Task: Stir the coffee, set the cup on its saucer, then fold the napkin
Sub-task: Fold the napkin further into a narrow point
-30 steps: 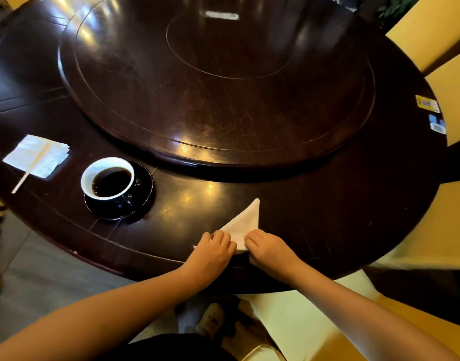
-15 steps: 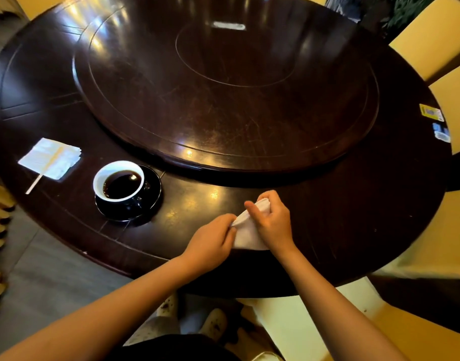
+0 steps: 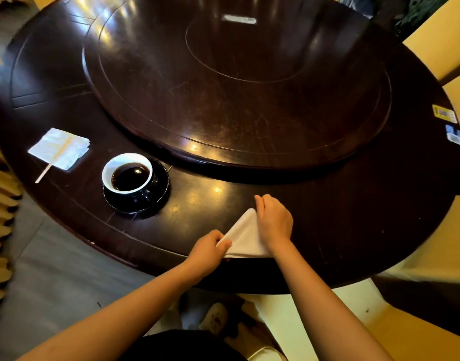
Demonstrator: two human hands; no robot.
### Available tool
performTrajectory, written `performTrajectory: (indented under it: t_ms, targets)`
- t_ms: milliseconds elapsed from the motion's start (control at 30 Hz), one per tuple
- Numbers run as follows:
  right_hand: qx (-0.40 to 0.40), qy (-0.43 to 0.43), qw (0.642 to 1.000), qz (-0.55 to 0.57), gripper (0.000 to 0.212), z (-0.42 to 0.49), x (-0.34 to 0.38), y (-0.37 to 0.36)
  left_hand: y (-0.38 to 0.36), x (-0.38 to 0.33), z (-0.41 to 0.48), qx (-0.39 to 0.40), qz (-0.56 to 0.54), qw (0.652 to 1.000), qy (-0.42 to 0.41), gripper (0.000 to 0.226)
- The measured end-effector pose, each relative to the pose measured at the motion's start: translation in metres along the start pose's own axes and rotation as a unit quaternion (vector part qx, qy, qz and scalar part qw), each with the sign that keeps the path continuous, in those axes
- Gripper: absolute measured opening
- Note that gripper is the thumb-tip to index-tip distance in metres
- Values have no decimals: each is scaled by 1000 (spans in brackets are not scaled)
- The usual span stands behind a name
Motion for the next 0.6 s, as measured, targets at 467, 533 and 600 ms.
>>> performTrajectory:
  t_ms: [467, 533, 600]
  targets:
    - [130, 150, 963, -182, 55, -53, -54, -50, 8, 34, 11, -36, 81, 995, 38, 15]
    - [135, 150, 960, -197, 54, -55, -74, -43, 9, 34, 8, -18, 69, 997, 34, 12]
    - [151, 154, 956, -197, 57, -54, -77, -40, 10, 34, 5, 22, 38, 998, 35, 9]
Point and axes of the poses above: each hand's wrist, its own z-axis towards the middle knuckle, its own y-axis out of the back of the hand, x = y × z, the point moved 5 cm from there along z, towards the middle knuckle, and after that the axes turned 3 degrees about y, right-handed, at the moved point
